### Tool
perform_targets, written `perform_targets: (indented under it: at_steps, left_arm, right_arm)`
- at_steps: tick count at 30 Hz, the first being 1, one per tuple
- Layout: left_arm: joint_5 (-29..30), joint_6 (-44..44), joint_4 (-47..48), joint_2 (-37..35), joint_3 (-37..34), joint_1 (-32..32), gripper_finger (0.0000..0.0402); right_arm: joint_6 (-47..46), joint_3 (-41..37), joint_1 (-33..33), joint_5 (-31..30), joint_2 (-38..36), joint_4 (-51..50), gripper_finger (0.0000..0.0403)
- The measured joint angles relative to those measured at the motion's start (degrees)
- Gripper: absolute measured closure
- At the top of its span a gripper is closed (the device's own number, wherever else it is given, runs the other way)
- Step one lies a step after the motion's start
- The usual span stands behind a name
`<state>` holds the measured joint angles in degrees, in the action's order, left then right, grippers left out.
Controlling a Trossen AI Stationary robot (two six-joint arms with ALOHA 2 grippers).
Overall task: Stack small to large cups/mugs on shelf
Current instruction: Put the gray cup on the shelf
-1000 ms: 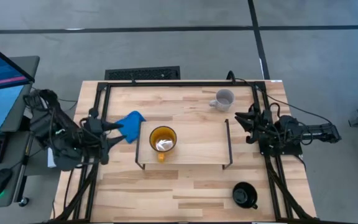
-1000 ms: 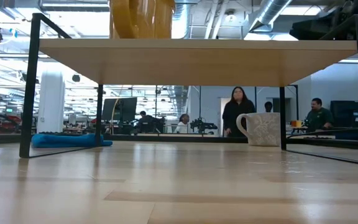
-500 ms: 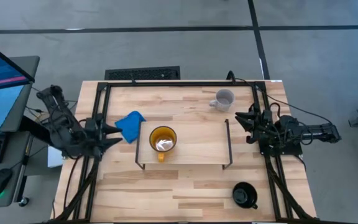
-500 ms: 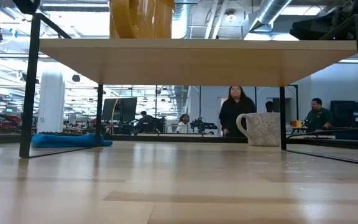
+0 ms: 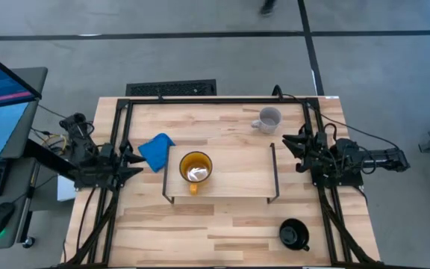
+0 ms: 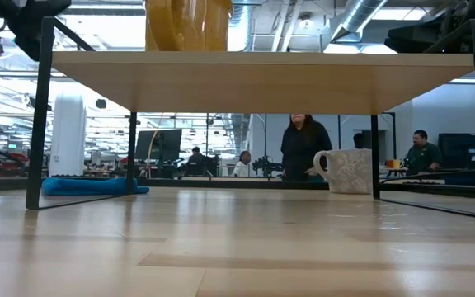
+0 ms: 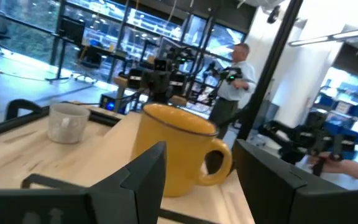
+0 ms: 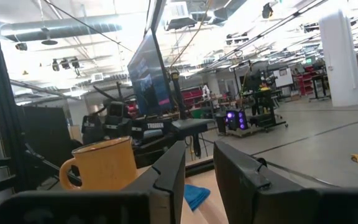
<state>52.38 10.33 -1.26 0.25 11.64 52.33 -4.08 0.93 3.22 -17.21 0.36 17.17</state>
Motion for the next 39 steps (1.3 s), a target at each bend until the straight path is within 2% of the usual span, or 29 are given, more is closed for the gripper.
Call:
perform_targets:
  at_steps: [15,22,26,29,35,39]
  left_arm:
    - [4.42,-2.6,0.46,0.08,-0.65,-0.03,0.0223]
    - [16.63,-2.65,0.85,0.06,-0.65,-0.03,0.0223]
    - [19.4,-2.34,0.88,0.06,-0.65,-0.03,0.0223]
    - [17.88,-1.98,0.43,0.06,-0.65,-0.03,0.0223]
    - [2.16,-2.51,0.4,0.06,-0.65,-0.74,0.0223]
    - [-2.29,-1.22,0.48,0.21,-0.65,-3.19,0.0223]
  right_arm:
    - [0.0,0.07,0.0,0.02,-0.02,-0.11,0.0296]
    - [-0.02,0.07,0.0,0.02,-0.01,-1.93,0.0296]
    - [-0.02,0.07,0.0,0.02,0.0,-2.14,0.0296]
    - [-0.02,0.07,0.0,0.02,-0.02,-2.14,0.0296]
    - [0.0,0.07,0.0,0.02,-0.01,-2.14,0.0296]
    - [0.0,0.07,0.0,0.02,0.0,-2.14,0.0296]
